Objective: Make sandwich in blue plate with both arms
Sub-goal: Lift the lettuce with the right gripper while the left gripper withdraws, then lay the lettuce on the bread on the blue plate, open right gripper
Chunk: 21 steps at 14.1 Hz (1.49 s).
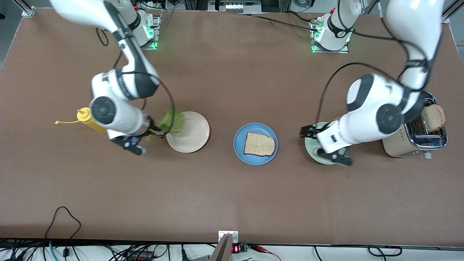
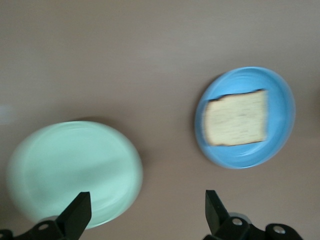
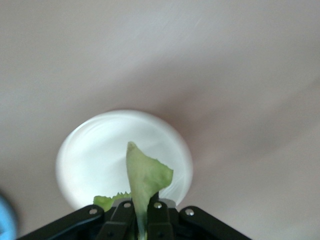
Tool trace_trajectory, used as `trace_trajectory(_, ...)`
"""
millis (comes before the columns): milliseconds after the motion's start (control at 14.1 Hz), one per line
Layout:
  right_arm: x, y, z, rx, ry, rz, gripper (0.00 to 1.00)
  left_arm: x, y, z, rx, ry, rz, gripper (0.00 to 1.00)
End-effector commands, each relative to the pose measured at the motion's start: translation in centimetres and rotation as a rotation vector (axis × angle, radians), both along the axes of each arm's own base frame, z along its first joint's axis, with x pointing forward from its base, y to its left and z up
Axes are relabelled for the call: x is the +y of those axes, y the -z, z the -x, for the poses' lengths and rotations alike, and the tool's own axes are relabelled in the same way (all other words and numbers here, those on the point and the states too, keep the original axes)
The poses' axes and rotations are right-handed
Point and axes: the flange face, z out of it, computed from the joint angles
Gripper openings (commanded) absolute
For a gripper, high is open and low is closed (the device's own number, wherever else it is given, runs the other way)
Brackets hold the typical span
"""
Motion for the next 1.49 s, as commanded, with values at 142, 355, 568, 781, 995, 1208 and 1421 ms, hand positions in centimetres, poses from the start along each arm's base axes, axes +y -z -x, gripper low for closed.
trace_trajectory(142,10.7,1.5,0.9,-0.001,0.236,-0.019,0.0,5.8,-10.0,-1.2,-0.001,-0.04,-0.135,1.0)
trace_trajectory(355,15.8,4.4,0.5,-0.064,0.402,-0.07,0.0,10.0,-14.9,-1.3,-0.021,-0.092,-0.166,1.0)
trace_trajectory(568,20.8,6.7,1.3,-0.105,0.557,-0.187,0.0,11.4,-16.8,-1.5,-0.059,-0.121,-0.155,1.0)
trace_trajectory(781,24.3,7.7,1.5,-0.127,0.673,-0.262,0.0,11.5,-17.8,-1.0,-0.097,-0.127,-0.175,1.0)
trace_trajectory(995,27.1,8.4,1.8,-0.164,0.722,-0.338,0.0,13.6,-17.4,1.0,-0.098,-0.197,-0.167,1.0)
trace_trajectory(1208,27.9,9.9,2.6,-0.174,0.713,-0.348,0.02,16.3,-18.6,3.4,-0.081,-0.279,-0.086,1.0)
trace_trajectory(1421,27.7,9.7,2.4,-0.165,0.716,-0.338,0.68,16.6,-19.6,6.6,-0.09,-0.287,-0.088,1.0)
